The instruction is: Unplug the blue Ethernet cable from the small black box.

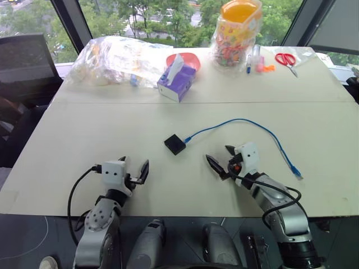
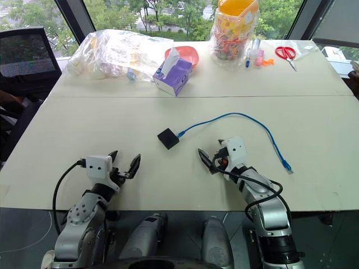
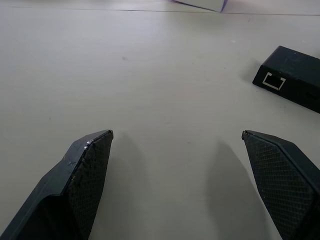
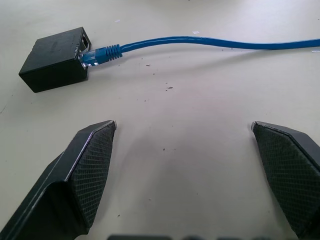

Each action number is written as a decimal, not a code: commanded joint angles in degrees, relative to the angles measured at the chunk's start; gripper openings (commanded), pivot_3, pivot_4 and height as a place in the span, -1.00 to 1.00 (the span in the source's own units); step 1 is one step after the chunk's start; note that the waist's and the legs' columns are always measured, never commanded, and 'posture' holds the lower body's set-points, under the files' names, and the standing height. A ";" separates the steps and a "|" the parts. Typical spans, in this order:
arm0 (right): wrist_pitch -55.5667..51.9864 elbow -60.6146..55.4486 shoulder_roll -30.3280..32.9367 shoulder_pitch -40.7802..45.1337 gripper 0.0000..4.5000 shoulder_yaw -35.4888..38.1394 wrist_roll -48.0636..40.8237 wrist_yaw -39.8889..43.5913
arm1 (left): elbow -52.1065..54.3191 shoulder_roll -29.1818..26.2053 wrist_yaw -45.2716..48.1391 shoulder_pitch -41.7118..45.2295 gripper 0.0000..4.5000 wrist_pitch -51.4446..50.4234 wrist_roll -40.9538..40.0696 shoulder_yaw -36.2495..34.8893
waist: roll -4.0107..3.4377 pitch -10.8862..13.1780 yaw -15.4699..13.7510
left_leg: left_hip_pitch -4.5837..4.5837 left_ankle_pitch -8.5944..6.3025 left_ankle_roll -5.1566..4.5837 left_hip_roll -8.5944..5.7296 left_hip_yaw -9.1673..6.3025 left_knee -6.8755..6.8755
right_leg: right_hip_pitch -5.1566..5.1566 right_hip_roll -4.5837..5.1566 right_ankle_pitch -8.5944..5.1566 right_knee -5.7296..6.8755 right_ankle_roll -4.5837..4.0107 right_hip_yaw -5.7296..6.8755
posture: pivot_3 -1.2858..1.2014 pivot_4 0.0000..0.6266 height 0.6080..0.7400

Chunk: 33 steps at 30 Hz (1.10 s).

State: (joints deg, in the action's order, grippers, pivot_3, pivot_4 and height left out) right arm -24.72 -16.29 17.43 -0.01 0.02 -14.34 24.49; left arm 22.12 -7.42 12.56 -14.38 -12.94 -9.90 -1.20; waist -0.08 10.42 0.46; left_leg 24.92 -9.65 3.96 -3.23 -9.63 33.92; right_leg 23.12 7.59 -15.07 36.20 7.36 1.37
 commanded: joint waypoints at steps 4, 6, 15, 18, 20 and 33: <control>-1.50 -1.96 0.46 -0.20 1.00 0.74 -0.81 -0.11 | 1.03 -0.39 0.71 0.25 0.91 0.33 -1.94 -1.06 | -0.01 0.00 0.01 | -0.01 0.00 0.00 0.00 0.00 0.00 | 0.00 0.00 0.00 0.00 0.00 0.00 | 0.03 -0.52 0.82; -1.56 -2.15 0.63 -0.04 1.00 0.73 -0.80 0.16 | 1.25 -0.86 0.95 0.35 0.91 -0.11 -2.11 -1.03 | -0.01 0.00 0.02 | -0.01 0.00 0.00 0.00 0.00 0.00 | 0.00 0.00 0.00 0.00 0.00 0.00 | 0.03 -0.52 0.82; -4.95 -3.41 7.10 3.67 1.00 -0.12 -4.44 8.95 | 3.02 -9.74 11.10 3.95 0.91 -9.90 -12.45 -4.22 | -0.03 0.01 0.17 | -0.01 0.00 -0.01 0.01 0.00 0.01 | 0.01 -0.01 0.00 0.03 0.00 0.00 | 0.03 -0.52 0.82; -10.85 -5.12 10.74 6.84 1.00 -0.47 -8.66 13.59 | 3.09 -13.77 14.03 6.75 0.91 -14.24 -16.94 -6.76 | -0.04 0.02 0.28 | -0.01 0.01 -0.01 0.01 0.00 0.01 | 0.02 -0.01 0.00 0.06 -0.01 0.00 | 0.03 -0.52 0.82; -13.12 -5.89 13.18 9.72 1.00 -0.60 -10.61 16.38 | 2.61 -16.47 15.88 9.01 0.91 -16.52 -19.17 -8.25 | -0.04 0.02 0.25 | -0.01 0.01 -0.02 0.01 -0.01 0.02 | 0.04 -0.02 0.00 0.10 -0.01 0.00 | 0.03 -0.52 0.82; -9.47 5.88 25.77 41.35 1.00 -17.07 -5.05 41.77 | 0.01 -27.45 24.23 22.04 0.91 -24.95 -24.76 -8.42 | -0.02 0.08 0.52 | -0.02 0.02 -0.02 0.01 0.05 0.01 | 0.06 -0.02 0.02 0.09 0.02 0.00 | 0.03 -0.52 0.82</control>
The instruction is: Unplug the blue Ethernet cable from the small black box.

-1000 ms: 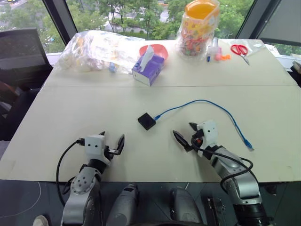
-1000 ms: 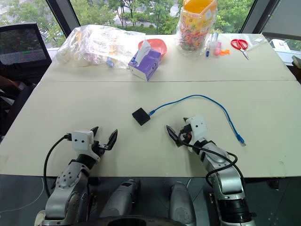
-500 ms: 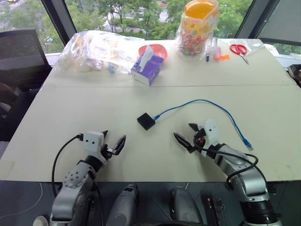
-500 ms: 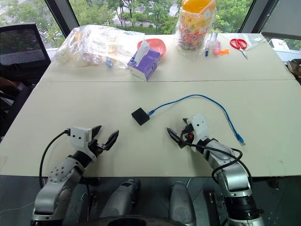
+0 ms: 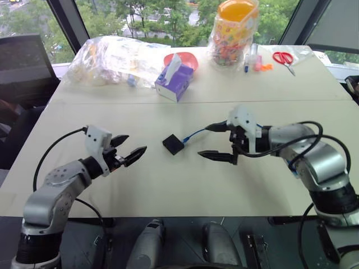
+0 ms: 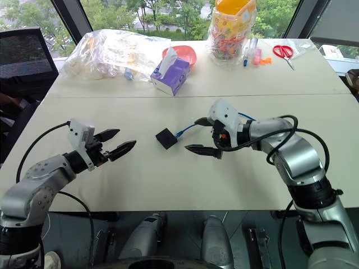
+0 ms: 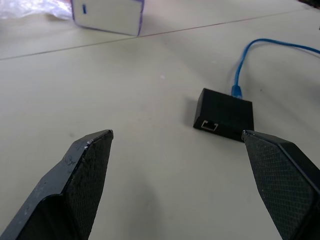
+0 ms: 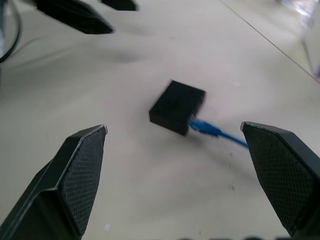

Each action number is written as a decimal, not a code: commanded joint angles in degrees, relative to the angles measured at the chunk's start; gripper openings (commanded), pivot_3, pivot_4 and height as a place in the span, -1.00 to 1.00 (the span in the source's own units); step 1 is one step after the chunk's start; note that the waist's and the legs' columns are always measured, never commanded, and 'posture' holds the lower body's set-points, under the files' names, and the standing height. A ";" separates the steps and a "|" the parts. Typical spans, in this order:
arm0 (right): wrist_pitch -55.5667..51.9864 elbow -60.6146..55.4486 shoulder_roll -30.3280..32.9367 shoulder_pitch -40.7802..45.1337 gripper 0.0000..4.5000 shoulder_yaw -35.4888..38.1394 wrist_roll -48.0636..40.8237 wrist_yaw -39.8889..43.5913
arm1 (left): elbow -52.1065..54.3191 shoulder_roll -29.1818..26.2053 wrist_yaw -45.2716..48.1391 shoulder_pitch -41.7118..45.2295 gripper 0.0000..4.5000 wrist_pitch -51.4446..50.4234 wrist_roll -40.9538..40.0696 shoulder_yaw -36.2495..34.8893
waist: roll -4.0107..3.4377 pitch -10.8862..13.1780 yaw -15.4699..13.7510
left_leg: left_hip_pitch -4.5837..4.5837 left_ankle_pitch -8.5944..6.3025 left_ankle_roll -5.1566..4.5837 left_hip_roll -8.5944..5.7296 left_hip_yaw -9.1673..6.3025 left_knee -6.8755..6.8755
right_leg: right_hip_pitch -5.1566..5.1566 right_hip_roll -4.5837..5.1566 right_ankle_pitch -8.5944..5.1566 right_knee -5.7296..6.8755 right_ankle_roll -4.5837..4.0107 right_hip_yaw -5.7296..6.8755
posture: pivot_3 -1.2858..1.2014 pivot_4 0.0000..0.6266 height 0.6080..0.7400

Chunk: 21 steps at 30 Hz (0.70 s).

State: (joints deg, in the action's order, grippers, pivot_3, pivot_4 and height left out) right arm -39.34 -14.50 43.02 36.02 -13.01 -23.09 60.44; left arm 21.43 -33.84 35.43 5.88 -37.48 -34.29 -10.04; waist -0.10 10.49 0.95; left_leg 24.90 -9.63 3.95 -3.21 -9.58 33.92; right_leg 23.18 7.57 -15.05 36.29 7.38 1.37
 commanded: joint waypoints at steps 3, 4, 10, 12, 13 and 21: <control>12.48 15.13 -2.05 13.68 1.00 -10.32 9.58 12.35 | 0.61 -1.09 1.31 3.74 0.91 -0.74 -0.25 0.68 | 0.01 0.01 0.17 | 0.00 0.00 0.01 0.00 0.00 0.01 | -0.02 0.00 0.07 0.00 0.12 0.00 | 0.03 -0.52 0.82; 17.61 21.34 -3.45 17.37 1.00 -14.06 13.65 15.23 | 0.68 -0.99 1.02 4.17 0.91 -0.63 -0.08 0.56 | 0.02 0.02 0.20 | 0.00 0.01 0.01 -0.01 0.01 0.02 | -0.01 -0.01 0.10 0.00 0.18 -0.01 | 0.03 -0.52 0.82; 42.23 54.63 -15.63 31.80 1.00 -24.39 29.47 18.09 | 3.46 -0.20 -1.25 2.70 0.91 -0.18 0.63 0.21 | 0.02 0.04 1.52 | -0.02 0.10 0.16 0.00 -0.01 -0.08 | 0.02 -0.04 0.23 0.01 0.42 -0.02 | 0.03 -0.52 0.82; 46.87 62.38 -18.90 34.65 1.00 -24.97 31.92 18.30 | 4.51 -0.05 -1.97 1.87 0.91 -0.13 0.73 0.04 | 0.02 0.04 1.75 | -0.02 0.13 0.21 -0.01 -0.02 -0.13 | 0.05 -0.05 0.25 0.03 0.44 -0.07 | 0.03 -0.52 0.82; 49.18 65.96 -20.48 35.97 1.00 -25.20 33.33 17.81 | 5.05 0.07 -2.37 1.40 0.91 -0.18 0.68 -0.24 | 0.01 0.04 1.73 | -0.02 0.16 0.26 -0.01 -0.02 -0.18 | 0.08 -0.07 0.25 0.03 0.44 -0.09 | 0.03 -0.52 0.82; 59.81 84.04 -29.82 42.96 1.00 -27.67 45.09 10.83 | 9.71 0.85 -5.82 -3.38 0.91 0.41 0.77 -2.55 | 0.02 0.04 1.79 | -0.68 0.41 0.66 0.06 0.11 -0.79 | 0.15 -0.30 0.24 0.47 0.39 -0.69 | 0.03 -0.52 0.82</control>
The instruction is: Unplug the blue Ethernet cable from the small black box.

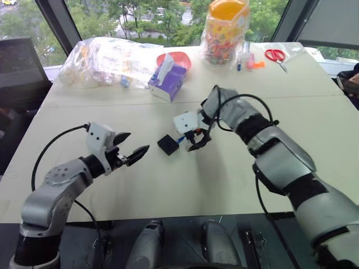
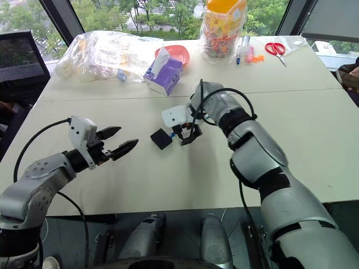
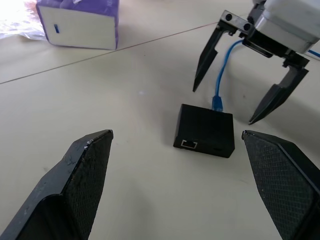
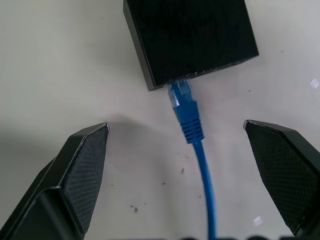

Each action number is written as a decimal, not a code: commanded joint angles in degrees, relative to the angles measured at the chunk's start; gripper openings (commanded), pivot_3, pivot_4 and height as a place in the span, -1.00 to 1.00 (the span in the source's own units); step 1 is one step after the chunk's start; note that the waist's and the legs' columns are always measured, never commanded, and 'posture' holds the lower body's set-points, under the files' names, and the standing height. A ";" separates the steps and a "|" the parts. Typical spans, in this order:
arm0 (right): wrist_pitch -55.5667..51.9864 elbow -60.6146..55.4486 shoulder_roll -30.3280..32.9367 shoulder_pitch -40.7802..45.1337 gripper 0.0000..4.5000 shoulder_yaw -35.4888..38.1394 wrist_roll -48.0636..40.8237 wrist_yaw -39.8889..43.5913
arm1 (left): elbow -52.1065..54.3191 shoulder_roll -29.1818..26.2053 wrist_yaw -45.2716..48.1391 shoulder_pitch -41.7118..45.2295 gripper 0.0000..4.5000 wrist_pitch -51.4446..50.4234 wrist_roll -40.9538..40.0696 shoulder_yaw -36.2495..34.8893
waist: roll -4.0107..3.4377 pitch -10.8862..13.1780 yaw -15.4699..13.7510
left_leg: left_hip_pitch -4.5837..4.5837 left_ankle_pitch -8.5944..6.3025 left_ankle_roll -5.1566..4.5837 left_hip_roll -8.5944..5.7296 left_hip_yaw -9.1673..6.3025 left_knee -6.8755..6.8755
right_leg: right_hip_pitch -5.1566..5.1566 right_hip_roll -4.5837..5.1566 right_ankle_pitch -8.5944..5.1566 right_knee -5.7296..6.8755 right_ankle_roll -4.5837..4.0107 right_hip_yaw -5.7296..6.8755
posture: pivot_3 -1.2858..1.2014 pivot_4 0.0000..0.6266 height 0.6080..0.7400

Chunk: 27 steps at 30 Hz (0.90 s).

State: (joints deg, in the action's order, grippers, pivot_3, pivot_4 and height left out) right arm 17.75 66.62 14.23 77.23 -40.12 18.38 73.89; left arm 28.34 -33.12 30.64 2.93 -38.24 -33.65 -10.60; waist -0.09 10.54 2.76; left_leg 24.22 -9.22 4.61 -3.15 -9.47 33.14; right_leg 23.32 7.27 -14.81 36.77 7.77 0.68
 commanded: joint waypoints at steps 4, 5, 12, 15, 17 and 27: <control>3.72 5.83 -3.33 2.89 0.89 0.51 5.71 -2.87 | 3.56 0.62 -2.31 -1.16 0.92 1.50 0.33 -1.93 | 0.00 0.00 -0.10 | -0.39 0.00 0.01 0.09 0.02 -0.01 | -0.08 -0.14 -0.18 0.45 -0.32 -0.17 | 0.03 -0.52 0.82; 3.84 6.25 -3.89 3.10 0.76 0.69 6.11 -2.74 | 3.66 0.73 -2.54 -1.28 0.93 1.59 0.37 -1.87 | 0.00 0.00 -0.06 | -0.48 0.00 0.01 0.10 0.02 -0.01 | -0.13 -0.17 -0.20 0.47 -0.35 -0.21 | 0.03 -0.52 0.82; 3.83 7.62 -5.96 3.36 -0.75 2.33 7.90 -2.36 | 3.34 0.96 -2.82 -1.32 0.93 2.06 0.82 -1.55 | 0.01 0.00 0.80 | -0.76 0.00 0.01 0.21 0.02 -0.02 | -0.24 -0.38 -0.30 0.57 -0.56 -0.39 | 0.03 -0.52 0.82; 4.61 7.05 -6.19 2.85 -0.98 3.42 7.80 -2.55 | 2.75 1.01 -2.75 -0.47 0.93 1.93 0.43 -1.72 | 0.00 0.00 1.18 | -0.76 0.00 0.01 0.22 0.02 -0.07 | -0.21 -0.40 -0.21 0.60 -0.68 -0.40 | 0.03 -0.52 0.82; 6.91 5.99 -5.58 2.46 -0.98 4.18 8.08 -5.49 | 2.11 1.44 -2.71 0.61 0.93 1.40 -0.56 -1.83 | 0.00 0.00 1.20 | -0.75 0.00 0.01 0.22 0.02 -0.09 | -0.19 -0.40 -0.21 0.60 -0.68 -0.40 | 0.03 -0.52 0.82; 23.10 -10.62 6.77 -8.08 -0.98 9.16 13.84 -41.76 | -0.31 2.77 -1.75 6.43 0.93 -4.02 -7.19 -1.48 | 0.04 0.01 0.30 | -0.71 0.00 0.01 0.21 0.06 -0.11 | -0.17 -0.40 -0.24 0.56 -0.60 -0.44 | 0.03 -0.52 0.82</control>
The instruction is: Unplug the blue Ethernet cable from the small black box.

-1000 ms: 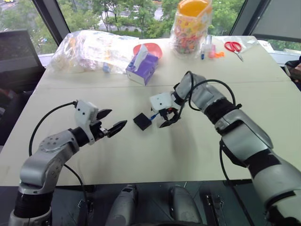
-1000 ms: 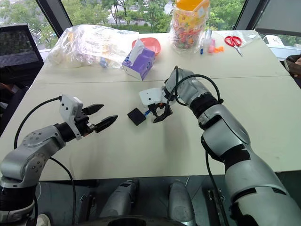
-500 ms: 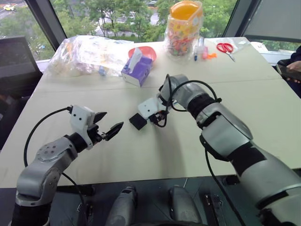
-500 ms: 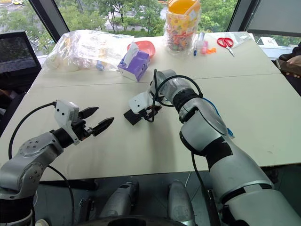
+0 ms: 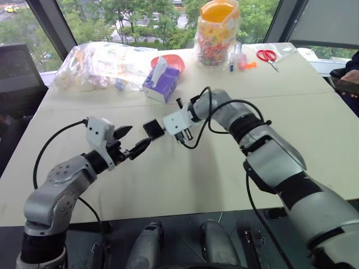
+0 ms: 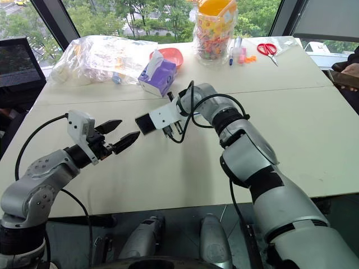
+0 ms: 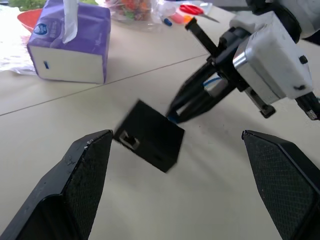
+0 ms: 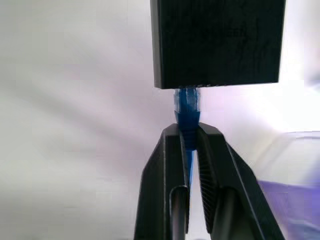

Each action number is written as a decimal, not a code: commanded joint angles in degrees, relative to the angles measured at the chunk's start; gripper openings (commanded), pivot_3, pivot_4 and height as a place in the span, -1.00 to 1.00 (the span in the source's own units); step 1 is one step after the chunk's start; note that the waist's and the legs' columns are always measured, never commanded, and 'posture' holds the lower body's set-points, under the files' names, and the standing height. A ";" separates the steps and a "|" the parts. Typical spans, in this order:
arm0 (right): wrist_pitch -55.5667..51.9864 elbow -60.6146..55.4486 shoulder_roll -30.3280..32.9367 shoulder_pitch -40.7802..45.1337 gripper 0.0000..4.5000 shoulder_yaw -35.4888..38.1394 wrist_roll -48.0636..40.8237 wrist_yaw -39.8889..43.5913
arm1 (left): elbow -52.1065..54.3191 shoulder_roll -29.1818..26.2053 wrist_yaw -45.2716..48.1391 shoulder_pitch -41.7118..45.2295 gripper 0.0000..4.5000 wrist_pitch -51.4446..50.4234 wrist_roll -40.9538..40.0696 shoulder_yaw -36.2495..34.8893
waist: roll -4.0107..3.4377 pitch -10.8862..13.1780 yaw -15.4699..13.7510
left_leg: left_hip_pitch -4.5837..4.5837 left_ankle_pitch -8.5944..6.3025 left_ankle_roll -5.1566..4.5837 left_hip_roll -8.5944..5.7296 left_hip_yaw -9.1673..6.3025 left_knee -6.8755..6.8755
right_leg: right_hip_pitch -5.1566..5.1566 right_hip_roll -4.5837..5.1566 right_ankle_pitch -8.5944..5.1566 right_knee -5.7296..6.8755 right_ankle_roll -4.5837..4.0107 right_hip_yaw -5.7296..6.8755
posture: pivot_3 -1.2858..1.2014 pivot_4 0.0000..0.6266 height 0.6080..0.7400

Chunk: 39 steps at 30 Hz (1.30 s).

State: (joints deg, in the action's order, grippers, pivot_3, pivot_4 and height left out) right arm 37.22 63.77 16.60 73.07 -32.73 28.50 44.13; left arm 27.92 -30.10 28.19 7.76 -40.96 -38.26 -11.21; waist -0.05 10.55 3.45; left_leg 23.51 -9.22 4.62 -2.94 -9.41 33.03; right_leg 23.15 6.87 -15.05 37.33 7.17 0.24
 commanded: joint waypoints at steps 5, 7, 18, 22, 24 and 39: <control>2.83 -27.31 9.80 -16.83 -0.98 6.22 6.57 -24.23 | -1.95 -0.77 1.87 4.82 0.93 -4.24 -6.37 -1.60 | 0.06 0.03 -0.86 | 0.03 0.00 -0.01 0.01 0.12 0.00 | 0.05 0.00 0.00 -0.05 -0.01 -0.10 | 0.03 -0.52 0.82; 1.29 -33.49 10.62 -21.31 -0.98 8.00 7.64 -27.31 | -2.69 -1.03 2.37 5.99 0.93 -5.23 -7.62 -1.80 | 0.07 0.04 -0.69 | 0.03 0.01 -0.01 0.05 0.24 0.00 | 0.10 0.00 0.00 -0.03 -0.01 -0.18 | 0.03 -0.52 0.82; -6.97 -53.63 10.46 -33.97 -0.98 10.62 11.26 -30.90 | -6.02 -2.78 6.06 11.31 0.93 -7.24 -8.48 1.38 | 0.27 0.14 -0.99 | 0.02 0.01 -0.02 0.08 0.35 0.08 | 0.02 0.00 0.00 -0.10 -0.06 -0.24 | 0.03 -0.52 0.82; -7.02 -55.09 10.90 -34.89 -0.98 10.38 11.30 -30.58 | -6.81 -2.61 6.76 12.33 0.93 -7.09 -8.43 1.85 | 0.40 0.22 -1.05 | 0.02 0.01 -0.02 0.09 0.35 0.07 | 0.01 0.00 0.00 -0.13 -0.06 -0.24 | 0.03 -0.52 0.82; -6.85 -55.56 11.06 -35.13 -0.98 10.31 11.31 -30.38 | -7.27 -2.20 6.87 13.01 0.93 -6.90 -8.45 1.87 | 0.52 0.29 -1.06 | 0.02 0.01 -0.02 0.09 0.36 0.07 | 0.01 0.00 0.00 -0.14 -0.06 -0.24 | 0.03 -0.52 0.82; -6.43 -57.53 11.45 -35.80 -1.00 10.34 10.85 -28.70 | -8.28 -0.45 7.07 14.05 -0.34 -6.38 -8.56 1.84 | 0.67 0.38 -1.08 | 0.02 0.01 -0.02 0.10 0.36 0.07 | 0.00 0.00 0.00 -0.17 -0.06 -0.23 | 0.03 -0.52 0.82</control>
State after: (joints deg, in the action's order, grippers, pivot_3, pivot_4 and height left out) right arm 30.31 9.10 28.03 36.90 -23.50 40.20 15.70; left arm 18.72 -30.58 35.04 21.07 -48.29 -46.68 -9.12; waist 0.62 10.93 2.36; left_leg 23.53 -9.21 4.60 -2.84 -9.05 33.10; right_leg 23.15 6.87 -15.05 37.15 7.11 0.01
